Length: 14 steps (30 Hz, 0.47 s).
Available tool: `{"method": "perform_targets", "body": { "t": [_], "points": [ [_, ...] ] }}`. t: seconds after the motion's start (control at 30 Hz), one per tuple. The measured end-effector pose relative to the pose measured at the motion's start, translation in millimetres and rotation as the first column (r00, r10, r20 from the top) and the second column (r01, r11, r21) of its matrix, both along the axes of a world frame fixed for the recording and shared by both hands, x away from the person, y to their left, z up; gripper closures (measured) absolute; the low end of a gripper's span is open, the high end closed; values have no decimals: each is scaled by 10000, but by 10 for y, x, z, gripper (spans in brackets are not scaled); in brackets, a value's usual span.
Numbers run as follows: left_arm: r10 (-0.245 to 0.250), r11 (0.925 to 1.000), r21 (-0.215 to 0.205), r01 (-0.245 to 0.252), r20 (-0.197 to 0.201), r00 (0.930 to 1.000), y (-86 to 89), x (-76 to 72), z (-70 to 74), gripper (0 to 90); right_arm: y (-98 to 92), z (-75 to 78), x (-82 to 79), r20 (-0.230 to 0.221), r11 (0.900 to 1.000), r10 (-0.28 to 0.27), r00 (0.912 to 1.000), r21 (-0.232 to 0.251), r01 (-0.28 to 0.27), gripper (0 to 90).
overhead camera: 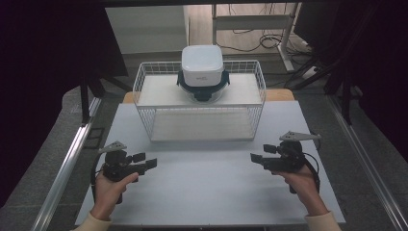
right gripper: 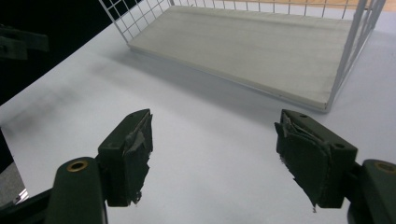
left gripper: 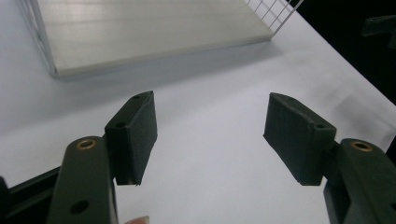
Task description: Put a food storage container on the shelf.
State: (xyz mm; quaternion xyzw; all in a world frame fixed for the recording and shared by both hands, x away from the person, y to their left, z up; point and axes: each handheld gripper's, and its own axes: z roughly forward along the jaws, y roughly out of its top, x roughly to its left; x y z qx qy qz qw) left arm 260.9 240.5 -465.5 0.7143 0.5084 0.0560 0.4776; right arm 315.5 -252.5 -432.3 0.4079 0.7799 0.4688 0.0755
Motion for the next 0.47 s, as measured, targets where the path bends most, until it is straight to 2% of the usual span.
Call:
{"method": "perform_targets", "body": {
  "t": [0.07, 0.33, 0.47],
  "points": [
    [17, 10000, -9, -17, -12, 10000, 2, 6, -7, 338, -22, -10, -3, -113, 9994, -125, 9999, 309, 128, 264],
    [-14, 10000, -6, 14, 57, 10000, 21, -25, 10, 332, -37, 13, -47, 14, 9995, -150, 9999, 292, 149, 261],
    [131, 9999, 31, -132, 101, 9999, 62, -39, 9, 320, -38, 8, -63, 62, 9994, -98, 9999, 330, 96, 258]
  ]
}}
